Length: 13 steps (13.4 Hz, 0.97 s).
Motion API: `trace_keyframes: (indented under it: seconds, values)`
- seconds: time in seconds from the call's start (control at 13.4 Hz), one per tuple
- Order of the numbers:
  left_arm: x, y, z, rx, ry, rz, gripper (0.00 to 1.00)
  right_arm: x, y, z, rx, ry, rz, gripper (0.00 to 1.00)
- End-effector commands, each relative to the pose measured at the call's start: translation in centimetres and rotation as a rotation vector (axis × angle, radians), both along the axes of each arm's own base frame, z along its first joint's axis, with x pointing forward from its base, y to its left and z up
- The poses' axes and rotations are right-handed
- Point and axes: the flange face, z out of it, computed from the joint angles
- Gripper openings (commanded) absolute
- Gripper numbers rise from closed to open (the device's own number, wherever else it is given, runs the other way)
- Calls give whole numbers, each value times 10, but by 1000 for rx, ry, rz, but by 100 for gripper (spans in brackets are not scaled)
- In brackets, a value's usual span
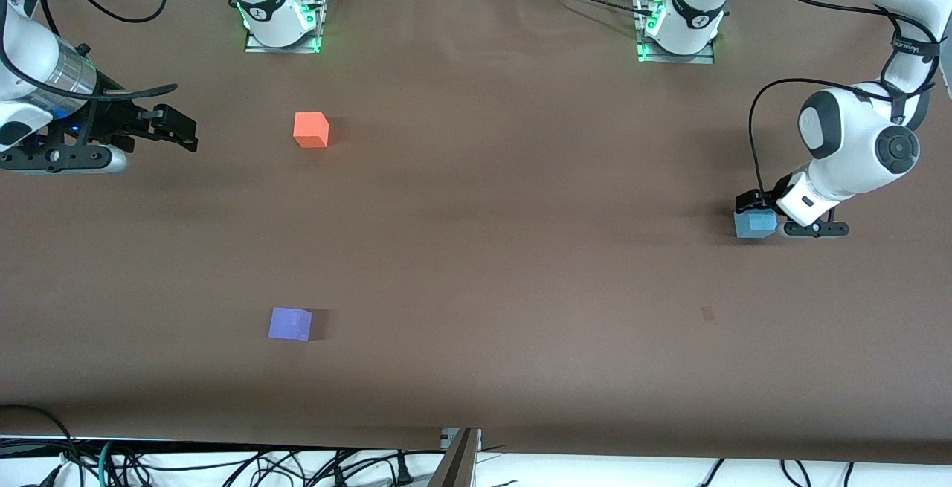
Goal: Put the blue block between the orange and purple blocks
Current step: 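Lower the left gripper and grasp the light-blue cube, then carry the light-blue cube with the left gripper toward the table middle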
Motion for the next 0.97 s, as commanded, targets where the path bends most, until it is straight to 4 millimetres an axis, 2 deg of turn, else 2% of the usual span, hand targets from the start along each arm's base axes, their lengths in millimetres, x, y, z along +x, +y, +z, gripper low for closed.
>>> trace_keyframes:
  seconds: [0.0,0.22,0.52,0.6,0.75,0.82,0.89]
  values:
    - [-6,3,7,2,-28,-9,100,-2,-1,2,18,0,-12,100]
    - [-22,3,-19,22,-101,-33,100,-1,-1,1,18,1,-13,100]
    - [-24,9,-35,24,-106,-23,100,-2,-3,2,18,3,-14,100]
    - [-23,13,-35,25,-110,-15,85,-2,-2,2,18,3,-14,100]
    - [-18,14,-31,27,-122,-12,39,-3,-5,3,17,4,-17,100]
    - [-17,14,-29,28,-125,-12,20,-3,-8,3,17,4,-20,100]
    - [-16,15,-28,28,-127,-8,10,-2,-10,3,17,4,-21,100]
